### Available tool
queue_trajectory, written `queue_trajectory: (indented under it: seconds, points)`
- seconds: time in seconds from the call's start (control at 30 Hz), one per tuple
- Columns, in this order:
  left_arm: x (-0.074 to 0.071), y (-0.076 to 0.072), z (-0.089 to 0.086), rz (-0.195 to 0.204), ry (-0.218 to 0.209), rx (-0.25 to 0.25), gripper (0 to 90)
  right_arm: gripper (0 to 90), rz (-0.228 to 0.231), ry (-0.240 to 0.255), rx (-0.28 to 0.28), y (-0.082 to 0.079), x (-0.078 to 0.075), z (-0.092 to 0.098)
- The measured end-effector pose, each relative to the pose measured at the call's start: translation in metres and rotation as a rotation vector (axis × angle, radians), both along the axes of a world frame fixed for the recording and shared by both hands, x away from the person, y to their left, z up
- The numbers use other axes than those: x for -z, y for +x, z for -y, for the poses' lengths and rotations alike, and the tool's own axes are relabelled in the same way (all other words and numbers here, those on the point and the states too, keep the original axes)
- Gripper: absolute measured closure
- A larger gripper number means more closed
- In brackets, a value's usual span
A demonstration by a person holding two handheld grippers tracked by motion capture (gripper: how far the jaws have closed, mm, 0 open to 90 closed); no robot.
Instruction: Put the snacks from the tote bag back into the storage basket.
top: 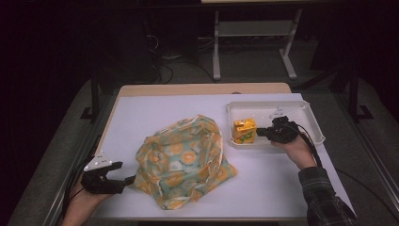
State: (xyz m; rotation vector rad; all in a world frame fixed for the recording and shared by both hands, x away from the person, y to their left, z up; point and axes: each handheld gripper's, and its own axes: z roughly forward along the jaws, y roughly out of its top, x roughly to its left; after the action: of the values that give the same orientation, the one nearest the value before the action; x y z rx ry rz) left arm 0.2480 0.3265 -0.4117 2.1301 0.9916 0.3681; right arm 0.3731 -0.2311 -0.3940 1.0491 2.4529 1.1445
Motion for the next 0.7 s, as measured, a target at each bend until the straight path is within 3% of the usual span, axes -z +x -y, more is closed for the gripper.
queue_trajectory:
  seconds: [0.63, 0.7]
  points:
    - [0.000, 0.002, 0.002, -0.005, 0.001, 0.010, 21.9, 89.9, -0.009, -0.009, -0.020, -0.011, -0.003, -0.001]
    - [0.000, 0.003, 0.002, -0.008, 0.000, 0.007, 21.9, 84.6, -0.003, -0.005, -0.007, -0.012, -0.004, 0.000]
